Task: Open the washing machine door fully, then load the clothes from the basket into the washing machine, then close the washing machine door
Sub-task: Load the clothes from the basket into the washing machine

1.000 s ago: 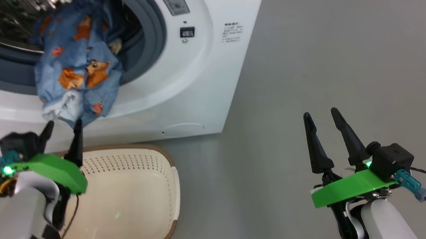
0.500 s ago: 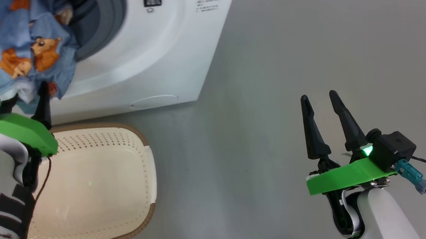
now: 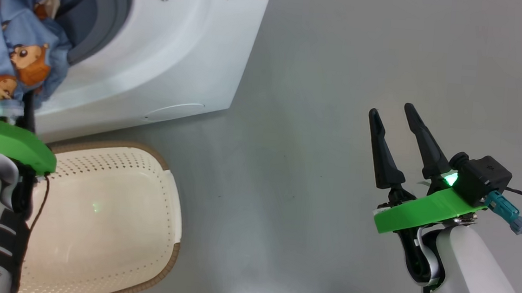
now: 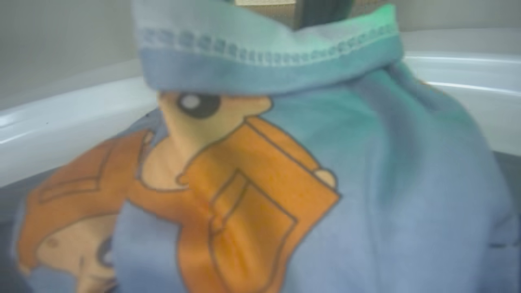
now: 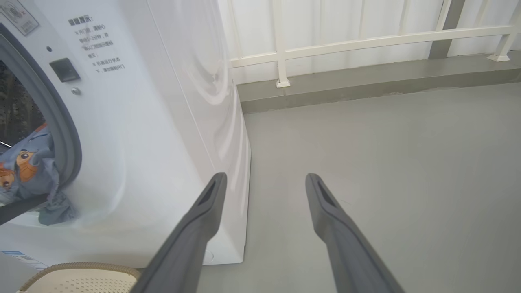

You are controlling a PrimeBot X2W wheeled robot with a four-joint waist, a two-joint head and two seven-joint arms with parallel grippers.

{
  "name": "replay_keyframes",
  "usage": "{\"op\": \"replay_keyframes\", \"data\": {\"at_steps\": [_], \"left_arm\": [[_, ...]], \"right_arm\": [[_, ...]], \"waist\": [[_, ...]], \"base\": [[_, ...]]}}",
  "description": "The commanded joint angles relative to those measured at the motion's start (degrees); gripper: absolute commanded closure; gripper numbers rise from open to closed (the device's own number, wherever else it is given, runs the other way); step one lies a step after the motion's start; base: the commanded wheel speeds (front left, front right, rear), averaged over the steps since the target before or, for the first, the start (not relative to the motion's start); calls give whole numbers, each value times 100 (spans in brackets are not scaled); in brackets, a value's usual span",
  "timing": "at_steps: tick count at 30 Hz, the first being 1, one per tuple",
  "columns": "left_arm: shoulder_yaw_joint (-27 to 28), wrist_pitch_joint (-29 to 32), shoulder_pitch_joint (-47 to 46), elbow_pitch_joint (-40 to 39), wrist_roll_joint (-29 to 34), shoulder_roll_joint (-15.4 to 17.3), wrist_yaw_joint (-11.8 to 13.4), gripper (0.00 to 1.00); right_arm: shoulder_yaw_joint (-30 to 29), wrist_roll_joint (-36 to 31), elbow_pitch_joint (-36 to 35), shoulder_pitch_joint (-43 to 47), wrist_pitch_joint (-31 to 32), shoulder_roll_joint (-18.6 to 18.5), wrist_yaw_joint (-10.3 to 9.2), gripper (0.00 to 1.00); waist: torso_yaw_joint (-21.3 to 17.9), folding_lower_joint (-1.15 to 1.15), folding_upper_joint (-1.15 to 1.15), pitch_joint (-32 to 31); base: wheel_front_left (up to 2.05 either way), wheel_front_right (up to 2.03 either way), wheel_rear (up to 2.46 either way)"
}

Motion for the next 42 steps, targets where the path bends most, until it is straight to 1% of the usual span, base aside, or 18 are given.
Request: {"op": "replay_keyframes", "data": {"at_steps": [1, 5, 12, 15, 18, 23, 28, 36, 40, 42], "left_arm": [[61, -74, -92, -117, -38, 243, -11, 100], [-93, -83, 55, -262, -89, 183, -12, 100], [-265, -86, 466, -1336, -86, 216, -12, 100], [-298, -86, 455, -1734, -98, 255, -12, 100], [-343, -87, 296, -1933, -173, 275, -12, 100], [-416, -2, -218, -1780, -246, 347, -12, 100], [-493, 299, -1107, -1372, -226, 531, -12, 100], [-657, 808, -2392, -684, -36, 1014, -10, 100], [-762, 1162, -2874, -404, 20, 1259, -11, 100], [-748, 1330, -3061, -296, -75, 1300, -11, 100]], "right_arm": [[71, -53, -113, -7, -46, 1, 26, 0], [82, -48, -79, -8, -46, 4, 26, 0], [95, -20, -17, 49, -46, -31, 26, 0], [115, -4, 5, 56, -46, -39, 26, 0], [143, 10, 1, 45, -46, -39, 26, 0], [207, 22, -37, -4, -46, -35, 26, 0], [186, 23, -148, -56, -46, 12, 26, 0], [162, 91, -326, -56, -46, 122, 26, 0], [207, 146, -375, -39, -46, 143, 26, 0], [224, 219, -401, -37, -46, 145, 26, 0]], "waist": [[40, 0, 0, -33], [136, 0, 0, -119], [368, 0, 0, -305], [431, 0, 0, -332], [448, 0, 0, -284], [359, 0, 0, -80], [94, 0, 0, 326], [-417, 0, 0, 943], [-601, 0, 0, 1102], [-644, 0, 0, 1128]], "base": [[0, 0, 0], [0, 0, 0], [0, 0, 0], [0, 0, 0], [0, 0, 0], [0, 0, 0], [0, 0, 0], [0, 0, 0], [0, 0, 0], [0, 0, 0]]}}
